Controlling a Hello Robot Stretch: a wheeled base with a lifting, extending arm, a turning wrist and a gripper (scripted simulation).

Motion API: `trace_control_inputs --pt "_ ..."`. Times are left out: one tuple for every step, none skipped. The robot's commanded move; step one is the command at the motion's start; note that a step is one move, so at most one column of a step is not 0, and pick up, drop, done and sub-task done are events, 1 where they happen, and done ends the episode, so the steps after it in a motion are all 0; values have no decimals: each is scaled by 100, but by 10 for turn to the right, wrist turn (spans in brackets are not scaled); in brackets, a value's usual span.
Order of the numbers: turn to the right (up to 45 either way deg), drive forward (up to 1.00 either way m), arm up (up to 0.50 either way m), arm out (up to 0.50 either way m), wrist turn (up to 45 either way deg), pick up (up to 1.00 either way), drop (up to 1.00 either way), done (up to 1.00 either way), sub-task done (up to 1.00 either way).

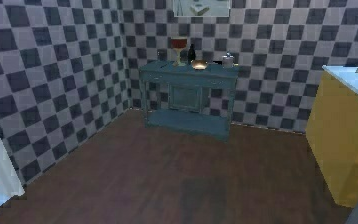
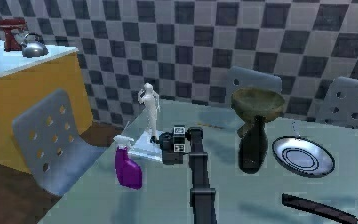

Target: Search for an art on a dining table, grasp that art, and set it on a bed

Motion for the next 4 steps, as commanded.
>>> trace_control_inputs --pt "0 0 0 0 0 100 0 0 0" --pt "0 0 10 0 0 0 0 0 0" --pt "0 0 12 0 0 0 0 0 0" --pt "0 0 0 0 -450 0 0 0 0"
